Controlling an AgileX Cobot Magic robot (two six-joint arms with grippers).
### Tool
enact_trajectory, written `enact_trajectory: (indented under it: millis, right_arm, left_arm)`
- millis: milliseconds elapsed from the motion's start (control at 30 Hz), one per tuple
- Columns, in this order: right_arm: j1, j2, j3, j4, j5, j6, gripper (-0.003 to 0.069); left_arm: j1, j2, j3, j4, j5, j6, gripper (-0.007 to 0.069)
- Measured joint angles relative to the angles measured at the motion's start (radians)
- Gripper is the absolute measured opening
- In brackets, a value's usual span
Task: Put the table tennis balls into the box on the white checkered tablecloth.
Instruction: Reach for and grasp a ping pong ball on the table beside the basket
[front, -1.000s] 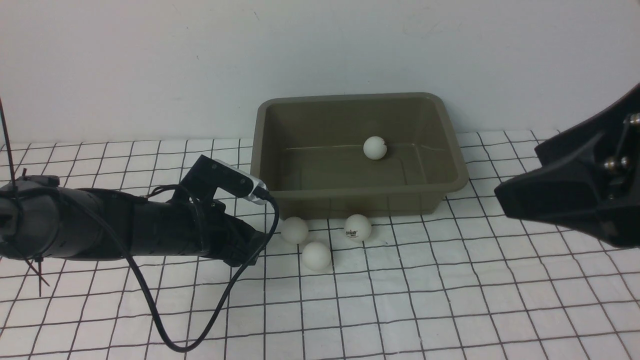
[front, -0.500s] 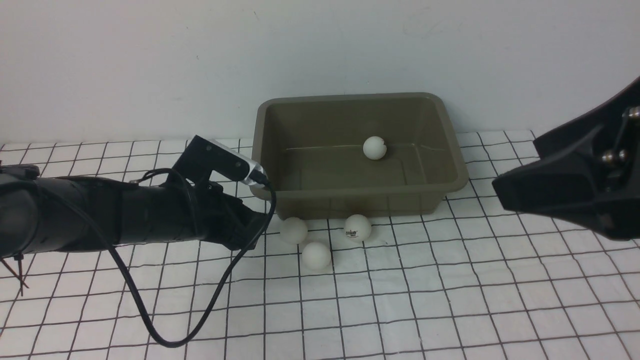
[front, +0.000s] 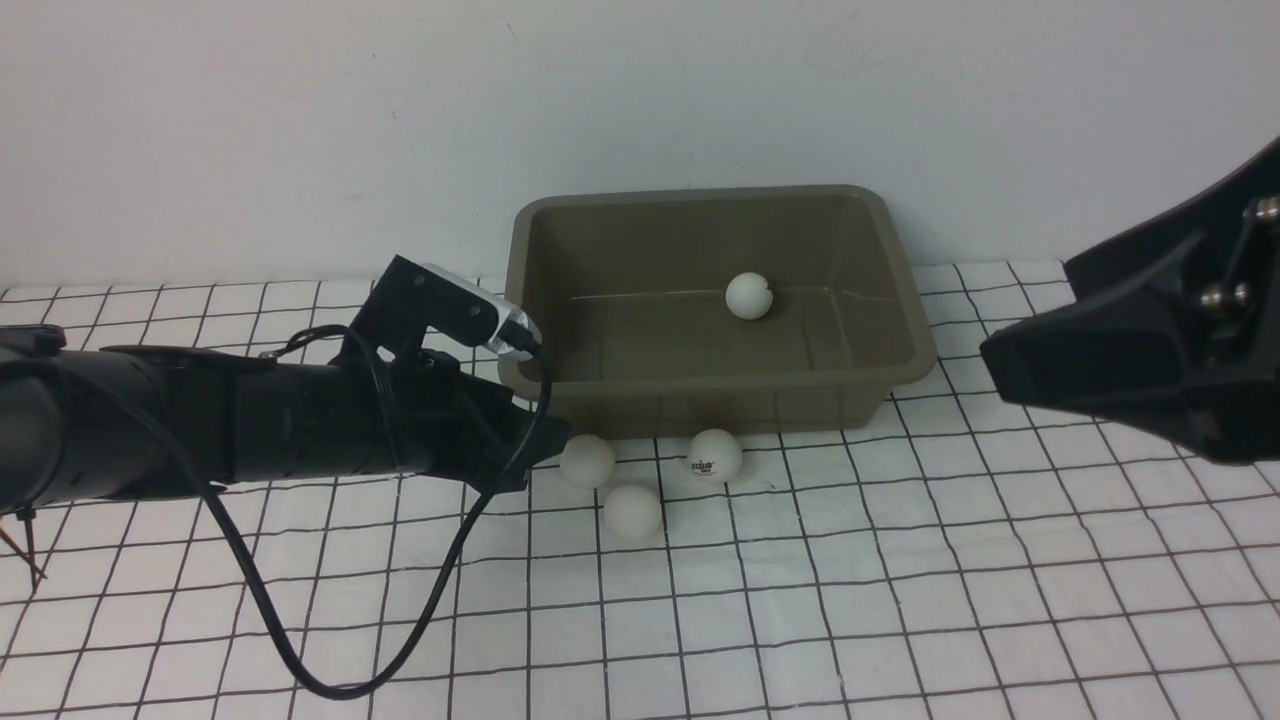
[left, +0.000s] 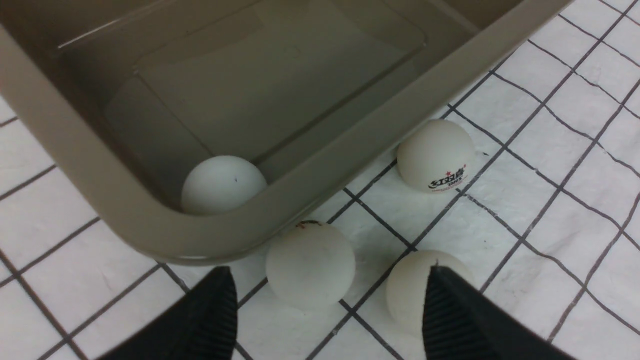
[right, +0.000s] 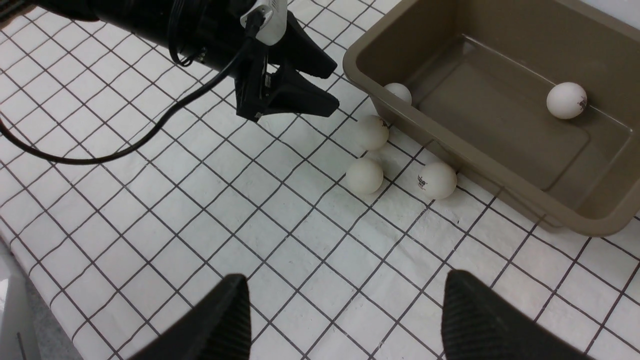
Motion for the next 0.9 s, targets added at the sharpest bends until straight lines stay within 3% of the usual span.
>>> enact_trajectory:
  millis: [233, 333, 467, 900]
  right_arm:
    - [0.0, 0.0, 0.0, 0.0, 0.0, 0.0, 0.0463]
    - [0.0, 0.0, 0.0, 0.0, 0.0, 0.0, 0.0463]
    - [0.0, 0.0, 0.0, 0.0, 0.0, 0.001, 0.0463]
    - [0.0, 0.0, 0.0, 0.004, -0.011, 0.001, 0.0463]
  left_arm:
    - [-0.005, 0.0, 0.0, 0.0, -0.005, -0.044, 0.0514]
    - [-0.012, 0.0, 0.0, 0.006, -0.005, -0.122, 0.0521]
    - [-0.046, 0.0, 0.0, 0.107, -0.008, -0.25, 0.0521]
    - [-0.066, -0.229, 0.0, 0.863, 0.13, -1.031, 0.0447]
